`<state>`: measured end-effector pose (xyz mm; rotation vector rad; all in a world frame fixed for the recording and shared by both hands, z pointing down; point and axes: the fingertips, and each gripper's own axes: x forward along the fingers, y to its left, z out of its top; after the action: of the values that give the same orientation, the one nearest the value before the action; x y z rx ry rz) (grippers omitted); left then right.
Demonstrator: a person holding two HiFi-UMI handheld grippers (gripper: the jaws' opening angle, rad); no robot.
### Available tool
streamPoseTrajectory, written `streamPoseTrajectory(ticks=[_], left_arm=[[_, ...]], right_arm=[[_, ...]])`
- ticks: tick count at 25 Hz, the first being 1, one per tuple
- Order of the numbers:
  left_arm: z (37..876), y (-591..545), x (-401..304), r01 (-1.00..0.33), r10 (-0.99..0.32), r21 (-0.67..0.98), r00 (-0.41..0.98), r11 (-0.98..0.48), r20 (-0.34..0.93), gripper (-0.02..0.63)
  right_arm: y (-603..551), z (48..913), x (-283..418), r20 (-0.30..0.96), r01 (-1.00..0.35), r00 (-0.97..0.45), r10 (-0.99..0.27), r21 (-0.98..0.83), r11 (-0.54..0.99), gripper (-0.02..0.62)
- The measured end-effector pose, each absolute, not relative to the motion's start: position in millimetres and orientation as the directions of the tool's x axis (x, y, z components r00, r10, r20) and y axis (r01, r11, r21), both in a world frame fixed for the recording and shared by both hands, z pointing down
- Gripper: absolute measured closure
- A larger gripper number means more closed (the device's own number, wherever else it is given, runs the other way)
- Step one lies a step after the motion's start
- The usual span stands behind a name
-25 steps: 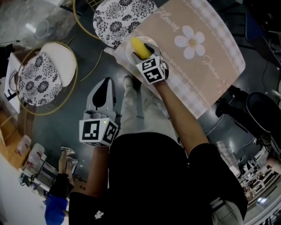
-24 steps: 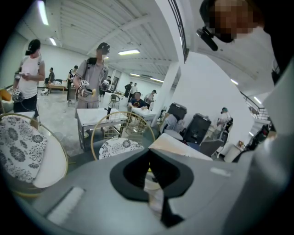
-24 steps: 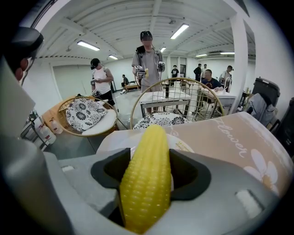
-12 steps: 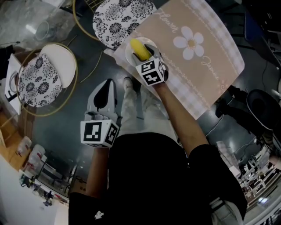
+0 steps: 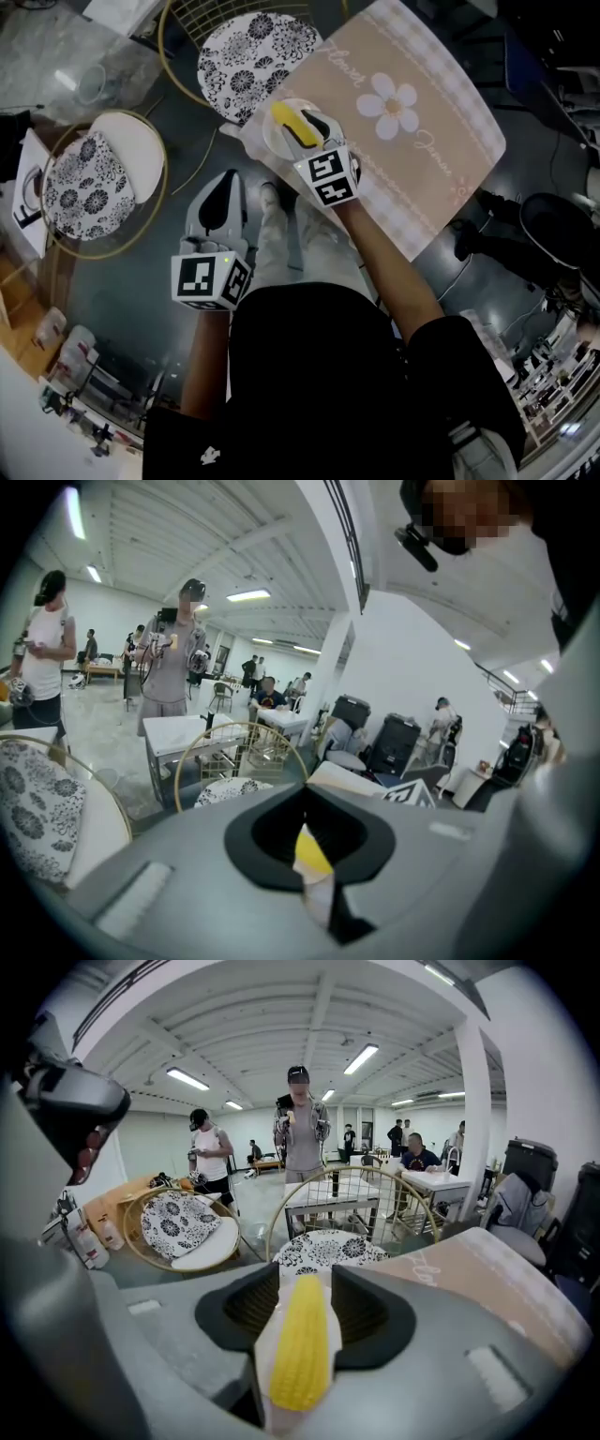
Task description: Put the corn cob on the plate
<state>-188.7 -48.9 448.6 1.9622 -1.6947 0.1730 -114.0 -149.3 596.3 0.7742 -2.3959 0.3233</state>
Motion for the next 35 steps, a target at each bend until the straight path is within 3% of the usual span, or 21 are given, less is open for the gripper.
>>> streamPoseTrajectory(ticks=[5,22,35], left_arm=[[427,-56,-189,-0.961,-0.894,0.257,0.202,-0.101,0.401,0.597],[367,-62,-194,-0.967,-0.927,0.160,0.239,-0.200,0.288,0.597],[337,-58,-207,-0.959,-0.938,0.124,0.277,-0.255,0.209,0.597]], right_arm=[[-141,545,-107,0.541,-0.599,-0.675,-0.502,-0.003,0.801,0.482],[-111,402,-97,0.338,-0.641,-0.716,-0.611,0.029,0.767,0.577],[-82,346,-98,0.227,-0.681,-0.705,-0.672,0.047,0.731,0.594]])
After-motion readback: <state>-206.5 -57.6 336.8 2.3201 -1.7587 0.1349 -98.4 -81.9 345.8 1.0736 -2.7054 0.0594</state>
